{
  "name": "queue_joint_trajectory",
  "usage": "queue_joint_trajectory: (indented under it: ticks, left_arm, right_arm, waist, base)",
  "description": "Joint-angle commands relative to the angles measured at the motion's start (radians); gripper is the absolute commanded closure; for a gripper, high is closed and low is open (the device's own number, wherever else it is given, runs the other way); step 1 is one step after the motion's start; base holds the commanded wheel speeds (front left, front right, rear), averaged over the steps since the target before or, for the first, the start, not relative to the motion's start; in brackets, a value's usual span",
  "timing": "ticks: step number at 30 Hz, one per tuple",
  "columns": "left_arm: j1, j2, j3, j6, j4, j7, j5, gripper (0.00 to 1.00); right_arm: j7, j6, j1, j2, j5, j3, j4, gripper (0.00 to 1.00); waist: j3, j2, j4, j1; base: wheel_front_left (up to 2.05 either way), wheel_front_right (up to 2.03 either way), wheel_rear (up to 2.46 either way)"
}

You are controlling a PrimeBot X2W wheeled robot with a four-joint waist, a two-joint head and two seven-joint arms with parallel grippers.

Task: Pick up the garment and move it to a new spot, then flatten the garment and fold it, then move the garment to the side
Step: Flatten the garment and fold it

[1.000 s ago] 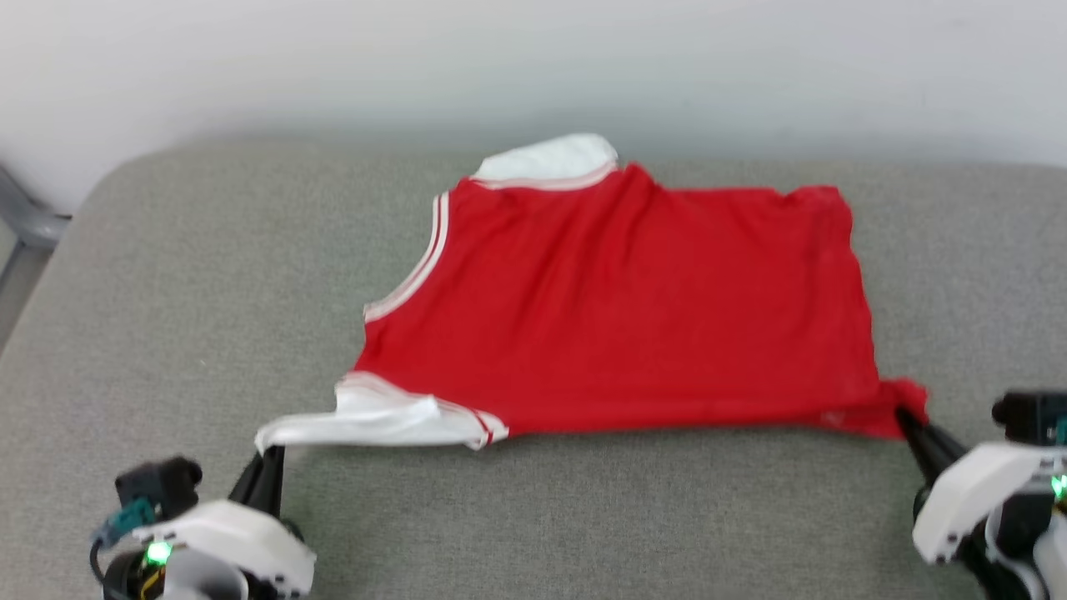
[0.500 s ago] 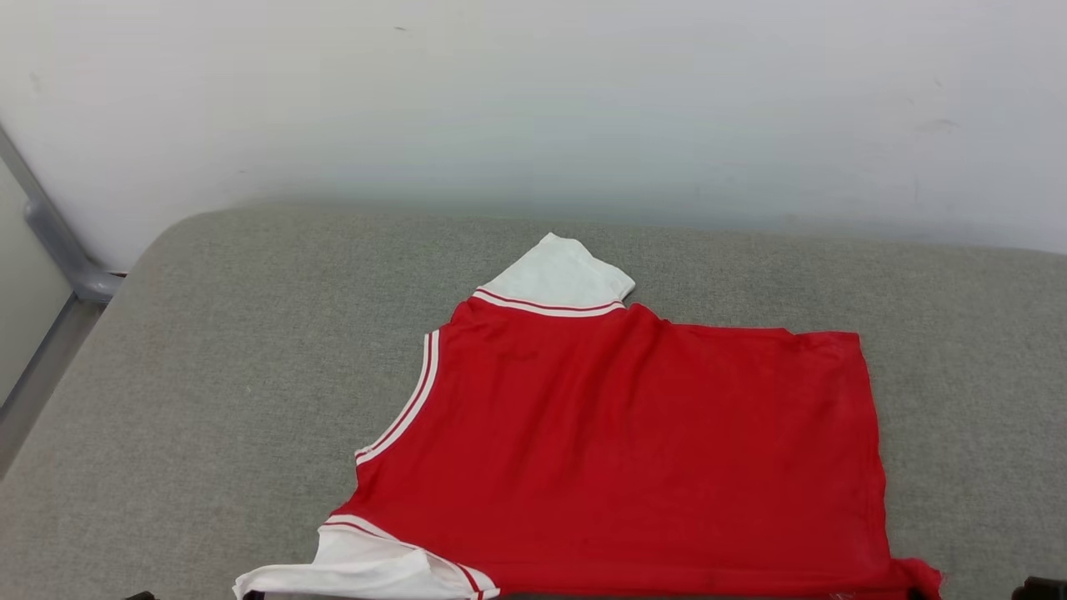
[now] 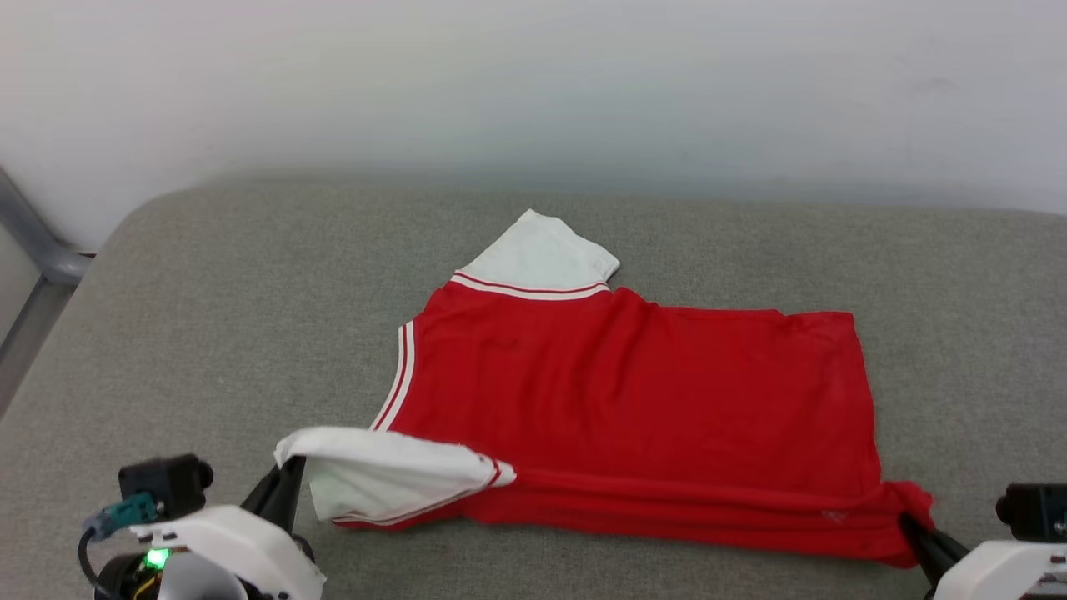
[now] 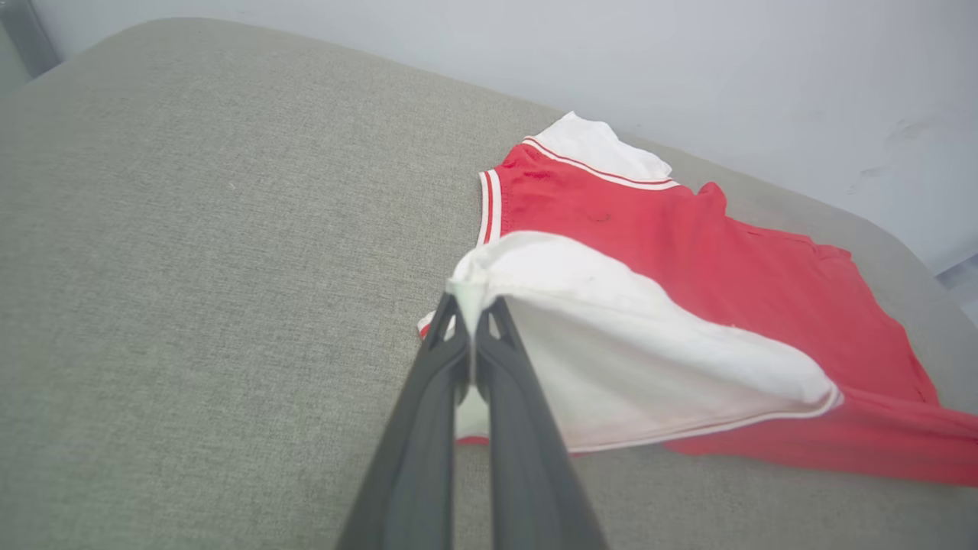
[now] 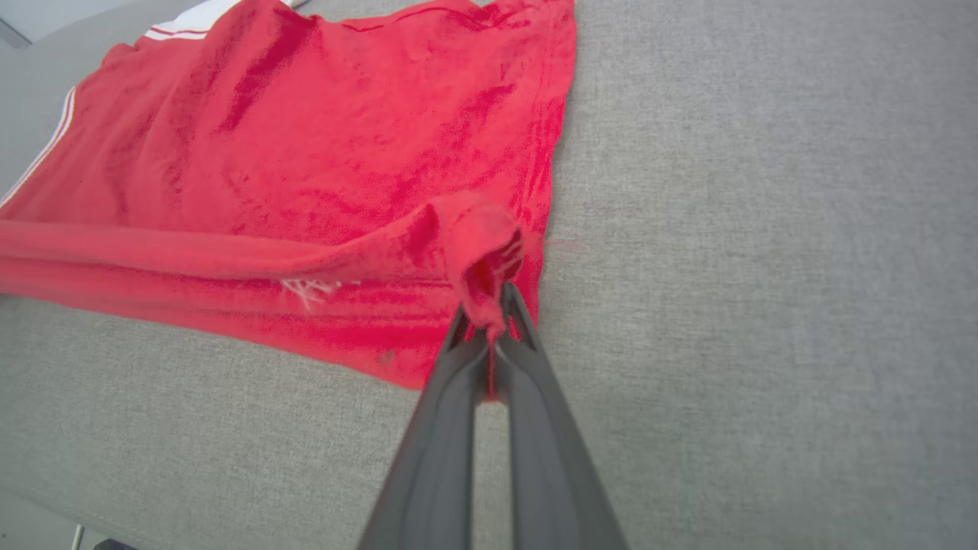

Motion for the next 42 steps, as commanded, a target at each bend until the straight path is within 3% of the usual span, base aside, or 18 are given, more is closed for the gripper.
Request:
queue_joint_trajectory:
  ticks: [1, 11, 21, 23, 24, 25, 26, 32, 36, 42]
  left_arm:
    - [-0.067, -0.002, -0.014, -0.021, 0.032, 0.011, 0.014, 1.0]
    - [-0.326, -0.077, -0.058, -0.141, 0.32, 0.008, -0.003, 1.0]
    - [-0.429, -0.126, -0.107, -0.228, 0.569, 0.057, -0.03, 1.0]
    - [-0.437, -0.133, -0.114, -0.243, 0.596, 0.061, -0.033, 0.98]
    - [-0.441, -0.136, -0.116, -0.248, 0.609, 0.056, -0.033, 0.67]
    - [-0.443, -0.138, -0.115, -0.252, 0.619, 0.047, -0.034, 0.11]
    - [-0.446, -0.139, -0.11, -0.254, 0.624, 0.034, -0.034, 0.0]
    - [-0.424, -0.122, -0.086, -0.24, 0.622, -0.03, -0.027, 0.0]
    - [-0.416, -0.1, -0.077, -0.221, 0.584, -0.029, -0.023, 0.0]
    - [-0.415, -0.014, -0.081, -0.21, 0.468, 0.118, -0.047, 0.0]
  right_arm:
    - [0.013, -0.002, -0.045, -0.021, -0.001, 0.007, 0.011, 1.0]
    - [-0.018, -0.002, -0.227, -0.081, 0.016, 0.077, 0.129, 1.0]
    - [-0.094, -0.002, -0.327, -0.103, 0.045, 0.175, 0.318, 1.0]
    - [-0.119, -0.001, -0.336, -0.106, 0.054, 0.19, 0.338, 0.5]
    - [-0.137, -0.001, -0.34, -0.106, 0.062, 0.193, 0.345, 0.0]
    - [-0.161, -0.002, -0.342, -0.109, 0.064, 0.201, 0.344, 0.0]
    - [-0.202, -0.002, -0.346, -0.112, 0.066, 0.199, 0.336, 0.0]
    - [-0.394, -0.001, -0.309, -0.099, 0.047, 0.189, 0.299, 0.0]
    - [-0.452, -0.001, -0.291, -0.087, 0.02, 0.168, 0.263, 0.0]
    - [-0.461, -0.001, -0.247, -0.044, -0.025, 0.128, 0.187, 0.0]
  waist:
    - [0.038, -0.0001, -0.004, 0.0]
    - [0.18, -0.0001, -0.017, 0.0]
    - [0.222, -0.0001, -0.03, 0.0]
    - [0.218, -0.0001, -0.028, 0.0]
    - [0.212, -0.0001, -0.027, 0.0]
    - [0.206, -0.0001, -0.025, 0.0]
    - [0.199, -0.0001, -0.024, 0.0]
    - [0.14, -0.0001, -0.021, 0.0]
    - [0.12, -0.0001, -0.017, 0.0]
    - [0.095, -0.0001, -0.015, 0.0]
  base:
    - [0.0, 0.0, 0.0]
    - [0.0, 0.0, 0.0]
    - [0.0, 0.0, 0.0]
    - [0.0, 0.0, 0.0]
    - [0.0, 0.0, 0.0]
    - [0.0, 0.0, 0.0]
    - [0.0, 0.0, 0.0]
    - [0.0, 0.0, 0.0]
    - [0.0, 0.0, 0.0]
    - [0.0, 0.0, 0.0]
